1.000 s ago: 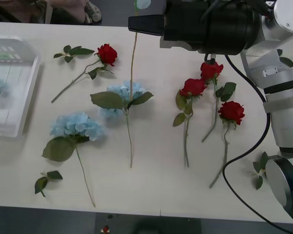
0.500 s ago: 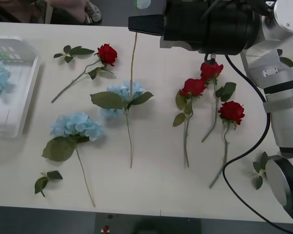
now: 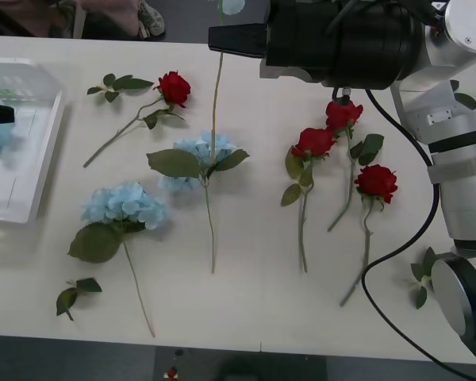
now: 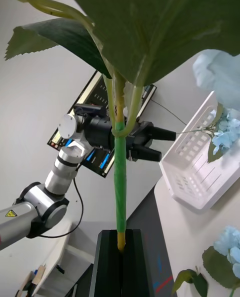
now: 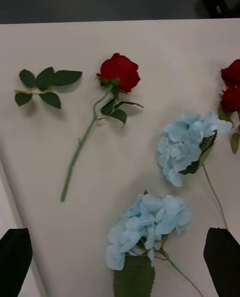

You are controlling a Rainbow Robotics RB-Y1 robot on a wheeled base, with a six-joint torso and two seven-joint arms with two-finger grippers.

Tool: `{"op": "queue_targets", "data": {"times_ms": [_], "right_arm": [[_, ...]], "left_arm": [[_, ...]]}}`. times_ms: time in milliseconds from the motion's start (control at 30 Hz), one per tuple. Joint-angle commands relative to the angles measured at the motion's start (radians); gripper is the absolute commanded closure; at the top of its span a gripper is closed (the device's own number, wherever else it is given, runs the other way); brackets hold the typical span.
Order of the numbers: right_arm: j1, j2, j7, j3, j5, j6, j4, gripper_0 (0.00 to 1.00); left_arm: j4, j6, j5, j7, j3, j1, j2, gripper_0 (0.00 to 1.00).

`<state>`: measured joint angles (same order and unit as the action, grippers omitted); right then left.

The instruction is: Put the red flowers into the right box and the blue flowers into the left box

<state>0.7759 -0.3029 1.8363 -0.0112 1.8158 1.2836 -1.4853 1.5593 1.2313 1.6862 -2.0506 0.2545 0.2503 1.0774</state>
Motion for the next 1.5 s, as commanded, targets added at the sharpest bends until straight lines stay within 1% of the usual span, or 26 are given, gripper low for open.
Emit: {"op": "queue_targets", "data": {"times_ms": [33, 100, 133, 200, 233, 333, 367, 400, 467, 600, 733, 833, 1000, 1167, 1300, 1333, 1367, 1400, 1500], "right_arm": [[0.042, 0.025, -0.023, 0.013, 0.008, 0.000, -0.030, 1.00], [0.042, 0.025, -0.023, 0.013, 0.008, 0.000, -0.030, 1.00], [0.042, 0.025, -0.023, 0.013, 0.008, 0.000, -0.030, 1.00], [0.042, 0.025, -0.023, 0.013, 0.008, 0.000, -0.030, 1.00], [0.042, 0.025, -0.023, 0.013, 0.008, 0.000, -0.030, 1.00], [0.042, 0.025, -0.023, 0.013, 0.008, 0.000, -0.030, 1.00], [0.042, 0.025, -0.023, 0.013, 0.008, 0.000, -0.030, 1.00], [0.042, 0.025, -0.023, 0.013, 0.008, 0.000, -0.030, 1.00], [0.042, 0.025, -0.023, 0.013, 0.008, 0.000, -0.030, 1.00], [0.042, 0.025, -0.023, 0.013, 0.008, 0.000, -0.030, 1.00], [0.042, 0.025, -0.023, 0.013, 0.008, 0.000, -0.030, 1.00], [0.042, 0.025, -0.023, 0.013, 0.008, 0.000, -0.030, 1.00], [0.042, 0.025, -0.023, 0.013, 0.008, 0.000, -0.030, 1.00], [0.042, 0.025, -0.023, 0.013, 0.008, 0.000, -0.030, 1.00], [0.042, 0.025, -0.023, 0.013, 0.008, 0.000, -0.030, 1.00], [0.042, 0.025, -0.023, 0.013, 0.008, 0.000, -0.030, 1.00], [0.042, 0.025, -0.023, 0.013, 0.008, 0.000, -0.030, 1.00], [0.042, 0.025, -0.023, 0.013, 0.008, 0.000, -0.030, 1.00], [0.042, 0.025, -0.023, 0.013, 0.008, 0.000, -0.030, 1.00]], "left_arm": [[0.183, -0.078, 0.033, 0.007, 0.019, -0.111, 0.018, 0.00], [0.269, -0.104, 0.032, 0.026, 0.017, -0.152, -0.040, 0.00], [0.289, -0.104, 0.032, 0.043, 0.017, -0.157, -0.062, 0.00], [0.363, -0.101, 0.012, 0.090, 0.017, -0.174, -0.149, 0.00], [0.380, -0.099, 0.003, 0.098, 0.015, -0.175, -0.171, 0.00], [0.479, -0.064, -0.082, 0.133, 0.017, -0.177, -0.287, 0.00], [0.495, -0.059, -0.092, 0.142, 0.015, -0.177, -0.307, 0.00], [0.531, -0.042, -0.117, 0.175, 0.014, -0.174, -0.356, 0.00], [0.568, -0.024, -0.138, 0.216, -0.011, -0.152, -0.415, 0.00], [0.628, -0.033, -0.143, 0.280, -0.057, -0.143, -0.514, 0.00], [0.665, -0.039, -0.149, 0.334, -0.097, -0.125, -0.564, 0.00], [0.668, -0.039, -0.172, 0.357, -0.129, -0.094, -0.594, 0.00], [0.662, -0.053, -0.286, 0.374, -0.212, -0.031, -0.659, 0.00], [0.640, -0.139, -0.359, 0.391, -0.302, 0.001, -0.695, 0.00], [0.637, -0.187, -0.418, 0.394, -0.339, 0.010, -0.697, 0.00], [0.636, -0.187, -0.424, 0.395, -0.342, 0.015, -0.697, 0.14], [0.634, -0.187, -0.425, 0.397, -0.347, 0.018, -0.697, 0.54], [0.634, -0.187, -0.425, 0.400, -0.350, 0.018, -0.697, 1.00], [0.634, -0.187, -0.425, 0.402, -0.354, 0.018, -0.697, 1.00]]}}
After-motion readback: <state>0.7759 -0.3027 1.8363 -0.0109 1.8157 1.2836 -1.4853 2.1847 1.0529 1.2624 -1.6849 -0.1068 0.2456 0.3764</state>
